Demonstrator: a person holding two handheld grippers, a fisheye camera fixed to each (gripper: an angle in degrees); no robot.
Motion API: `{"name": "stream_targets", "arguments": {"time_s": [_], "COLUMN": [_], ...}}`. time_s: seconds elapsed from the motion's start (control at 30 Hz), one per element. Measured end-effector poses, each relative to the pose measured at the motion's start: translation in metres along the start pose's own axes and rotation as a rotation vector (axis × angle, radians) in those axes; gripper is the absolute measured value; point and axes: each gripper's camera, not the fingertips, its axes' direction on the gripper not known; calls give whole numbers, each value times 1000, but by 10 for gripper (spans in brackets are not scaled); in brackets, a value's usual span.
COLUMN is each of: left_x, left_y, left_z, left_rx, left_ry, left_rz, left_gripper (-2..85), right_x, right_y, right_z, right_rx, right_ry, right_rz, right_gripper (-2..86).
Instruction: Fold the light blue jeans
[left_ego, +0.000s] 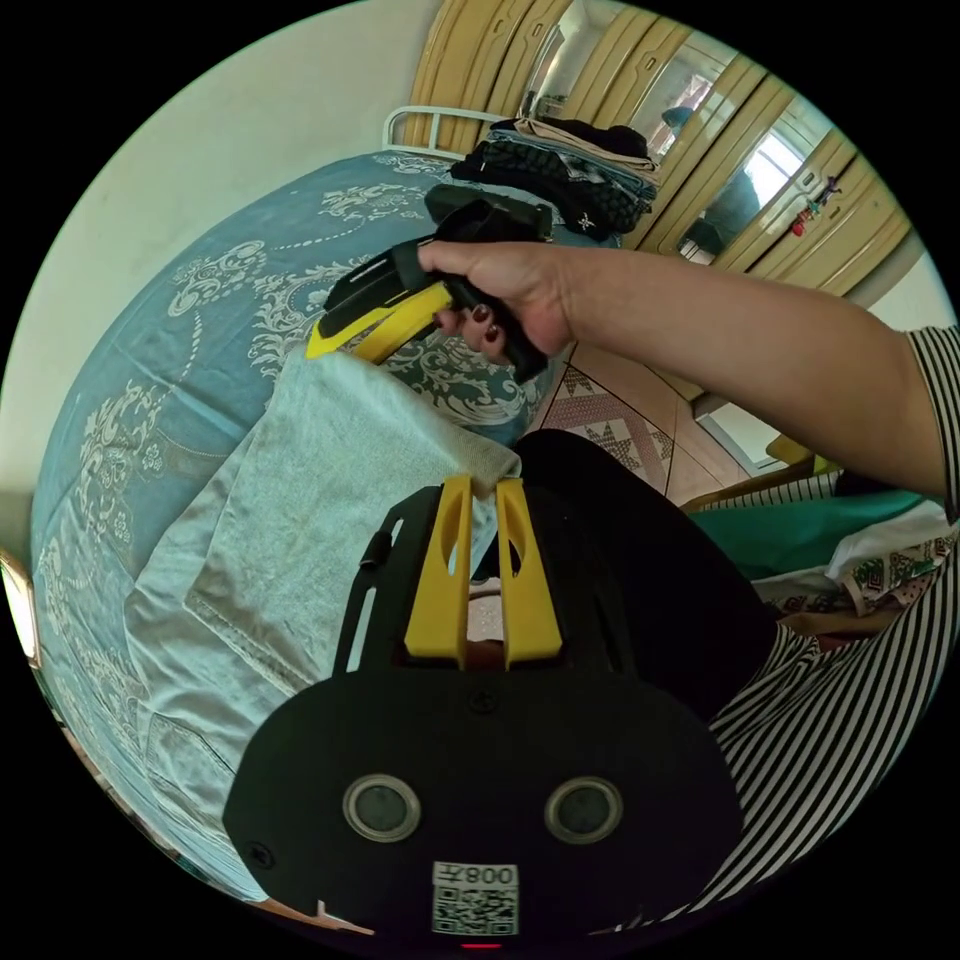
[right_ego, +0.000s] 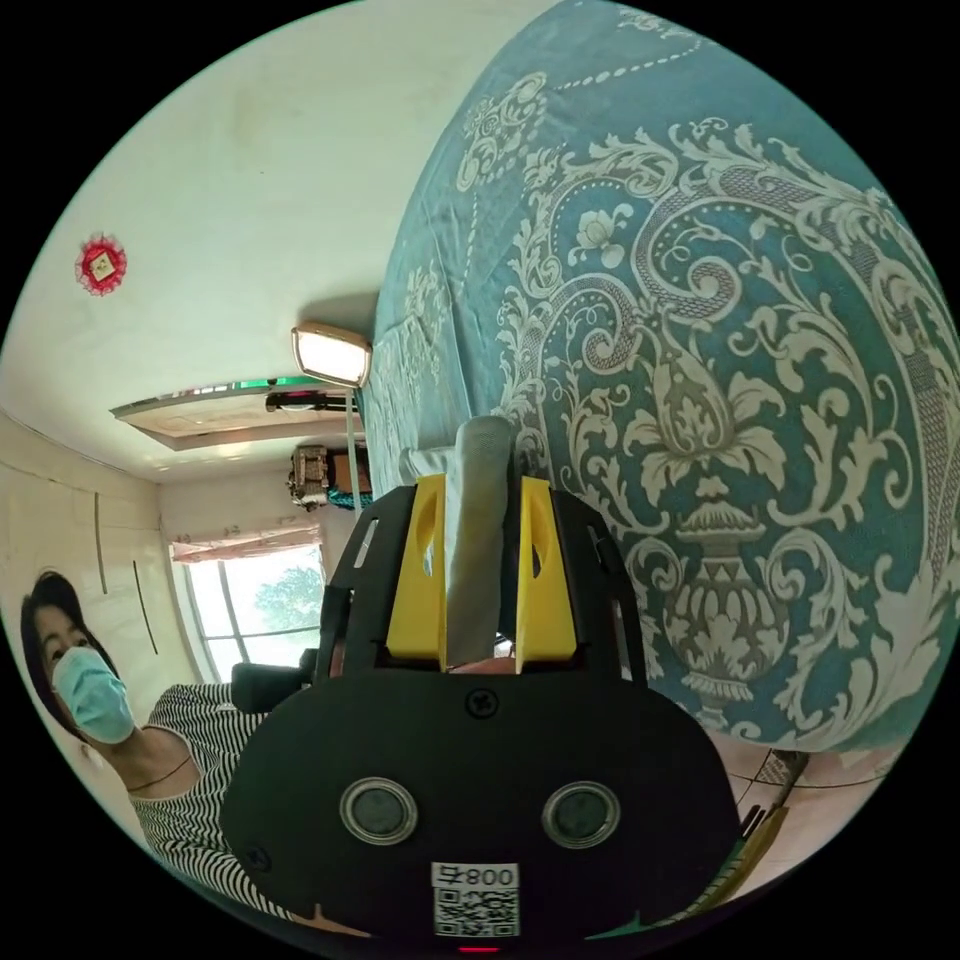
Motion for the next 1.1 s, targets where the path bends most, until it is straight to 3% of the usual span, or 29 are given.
{"name": "stream_targets", "arguments": {"time_s": [0.37, 0.67, 0.83, 1.1], "left_x": [-28, -107, -165, -234], "left_y": [102, 273, 420, 636], "left_z": [-78, -181, -236, -277], "left_rx": [147, 425, 625, 829], "left_ry": [89, 193, 243, 218], "left_rz": [-5, -194, -383, -653], "left_gripper": [23, 25, 27, 27], "right_x": [-46, -151, -250, -411], "right_y": [5, 32, 35, 23], "right_z": [20, 63, 138, 318], "right_rx": [35, 137, 104, -69], "right_ry": [-68, -146, -213, -104], "right_rz": [-7, -69, -176, -380], "right_gripper": [27, 21, 21, 22]}}
